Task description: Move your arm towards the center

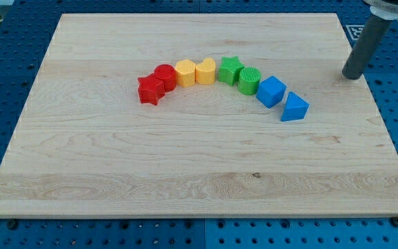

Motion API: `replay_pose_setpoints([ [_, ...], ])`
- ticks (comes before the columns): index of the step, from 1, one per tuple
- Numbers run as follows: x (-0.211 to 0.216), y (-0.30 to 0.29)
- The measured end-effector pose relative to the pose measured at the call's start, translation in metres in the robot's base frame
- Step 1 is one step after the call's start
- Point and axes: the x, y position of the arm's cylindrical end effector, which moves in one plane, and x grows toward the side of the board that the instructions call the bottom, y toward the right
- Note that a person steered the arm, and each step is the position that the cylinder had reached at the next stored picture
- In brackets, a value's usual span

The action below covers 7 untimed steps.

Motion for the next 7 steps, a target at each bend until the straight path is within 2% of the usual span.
replay_pose_setpoints([
  [1,0.000,0.003],
  [2,0.036,0.005],
  [3,0.114,-0.002],
  [4,0.127,-0.005],
  [5,0.089,-0.034],
  [6,0.072,-0.054],
  [7,0.086,-0.047],
])
